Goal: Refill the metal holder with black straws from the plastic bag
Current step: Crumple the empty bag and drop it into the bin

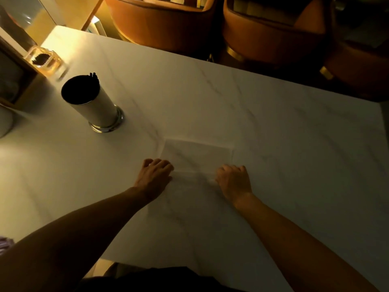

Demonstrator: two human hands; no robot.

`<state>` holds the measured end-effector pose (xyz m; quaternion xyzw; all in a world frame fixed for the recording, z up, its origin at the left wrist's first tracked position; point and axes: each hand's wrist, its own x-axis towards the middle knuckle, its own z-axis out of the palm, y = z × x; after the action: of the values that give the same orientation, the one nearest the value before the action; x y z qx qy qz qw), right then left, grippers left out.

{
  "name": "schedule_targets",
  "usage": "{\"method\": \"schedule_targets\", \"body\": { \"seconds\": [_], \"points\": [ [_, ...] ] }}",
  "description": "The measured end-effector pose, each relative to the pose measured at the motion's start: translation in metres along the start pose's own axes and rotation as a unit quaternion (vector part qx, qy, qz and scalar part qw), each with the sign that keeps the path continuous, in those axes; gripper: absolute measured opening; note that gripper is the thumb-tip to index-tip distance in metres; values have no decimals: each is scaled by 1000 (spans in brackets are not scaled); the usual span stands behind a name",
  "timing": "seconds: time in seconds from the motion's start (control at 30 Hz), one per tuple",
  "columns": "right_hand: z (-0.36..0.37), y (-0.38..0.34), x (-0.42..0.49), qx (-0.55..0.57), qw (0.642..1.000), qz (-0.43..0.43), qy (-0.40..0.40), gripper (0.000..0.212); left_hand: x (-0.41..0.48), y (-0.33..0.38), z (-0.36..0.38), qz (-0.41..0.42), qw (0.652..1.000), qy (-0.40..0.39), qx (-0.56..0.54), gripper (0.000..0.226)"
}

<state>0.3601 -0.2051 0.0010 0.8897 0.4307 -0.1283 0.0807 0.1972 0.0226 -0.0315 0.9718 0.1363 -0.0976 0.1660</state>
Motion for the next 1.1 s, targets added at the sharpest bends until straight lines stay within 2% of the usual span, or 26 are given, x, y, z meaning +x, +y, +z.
{"method": "schedule_targets", "body": {
  "seconds": [0.1,0.23,0.37,0.5,0.67,0.8,0.93,1.1],
  "points": [
    [-3,3,-6,12,1000,-25,-5,14,-8,-4,-5,-8,1000,3,2,6],
    [-7,13,-13,37,998,-53,-9,20,-19,-14,-20,-10,1000,0,-8,10],
    [-19,18,-20,125,990,-61,5,21,-29,-19,-43,-1,998,3,-60,11],
    [-37,18,-28,214,974,-56,-46,27,-37,-24,-68,5,995,-7,-95,13],
    [-67,20,-24,265,960,-54,-73,24,-37,-28,-100,10,992,-15,-124,21],
    [-90,23,-22,347,936,-38,-52,17,-32,-27,-125,27,991,4,-128,11],
    [-105,27,-25,398,917,-11,-11,15,-27,-22,-145,0,984,-6,-176,11],
    [-113,28,-26,491,870,-14,-40,4,-24,-24,-162,-34,970,-89,-223,14]
  ]
}}
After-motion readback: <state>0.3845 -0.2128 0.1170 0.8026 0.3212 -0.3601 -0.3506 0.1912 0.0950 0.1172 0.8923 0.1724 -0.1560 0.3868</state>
